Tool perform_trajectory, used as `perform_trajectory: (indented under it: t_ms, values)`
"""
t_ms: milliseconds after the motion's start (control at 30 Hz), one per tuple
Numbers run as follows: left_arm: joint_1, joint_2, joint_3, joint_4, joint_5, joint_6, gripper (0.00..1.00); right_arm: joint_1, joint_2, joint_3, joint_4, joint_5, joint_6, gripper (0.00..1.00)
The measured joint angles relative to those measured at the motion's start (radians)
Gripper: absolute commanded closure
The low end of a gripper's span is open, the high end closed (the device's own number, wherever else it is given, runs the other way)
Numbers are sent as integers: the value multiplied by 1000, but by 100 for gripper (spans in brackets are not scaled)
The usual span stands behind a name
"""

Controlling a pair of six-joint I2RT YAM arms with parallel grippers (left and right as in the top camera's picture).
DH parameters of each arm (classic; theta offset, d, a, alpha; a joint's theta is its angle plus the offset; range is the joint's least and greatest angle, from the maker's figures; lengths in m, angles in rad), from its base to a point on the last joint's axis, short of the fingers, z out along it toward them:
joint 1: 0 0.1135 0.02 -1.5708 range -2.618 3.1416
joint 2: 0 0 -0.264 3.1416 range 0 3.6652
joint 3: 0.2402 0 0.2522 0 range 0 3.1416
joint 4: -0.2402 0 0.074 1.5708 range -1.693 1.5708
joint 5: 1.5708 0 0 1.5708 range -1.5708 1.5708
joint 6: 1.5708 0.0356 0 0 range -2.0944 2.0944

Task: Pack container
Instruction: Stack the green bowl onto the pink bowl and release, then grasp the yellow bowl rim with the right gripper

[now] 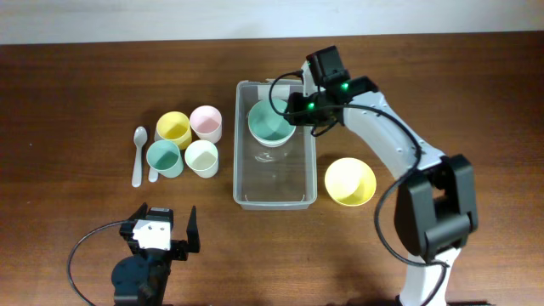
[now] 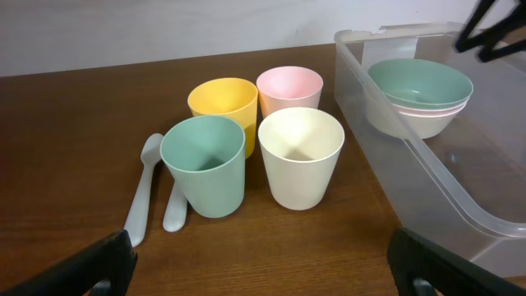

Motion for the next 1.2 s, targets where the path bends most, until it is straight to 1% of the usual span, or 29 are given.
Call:
perform_trajectory:
  t_ms: [67,167,300,333,467,533,667,733,800,933,1000,1100,1200]
  values:
    - [0,0,0,0,0,0,0,-14,-43,3,-54,0,-8,54]
    - [0,0,0,0,0,0,0,-64,-156,14,-155,0,-13,51]
    - [0,0,0,0,0,0,0,-186,-332,48,-325,9,-33,49]
    - [0,0,0,0,0,0,0,-232,-378,59,-389,16,-42,48]
    - [0,0,0,0,0,0,0,-327,-433,66,-571,61,-64,46]
    - [0,0,0,0,0,0,0,-345,-426,42,-613,90,-69,46]
    - [0,0,0,-1,0,0,0,-355,-417,-90,-587,134,-74,45]
    - [0,0,0,0,0,0,0,-355,-414,-205,-520,146,-78,45]
    - [0,0,0,-1,0,0,0,-356,-406,-283,-476,150,-79,46]
    - [0,0,0,0,0,0,0,-355,-399,-478,-317,136,-83,46]
    - [0,0,0,0,0,0,0,-356,-397,-540,-244,112,-88,51]
    - [0,0,0,0,0,0,0,-355,-396,-616,-147,69,-95,62]
    - [0,0,0,-1,0,0,0,-355,-395,-681,-77,32,-90,64]
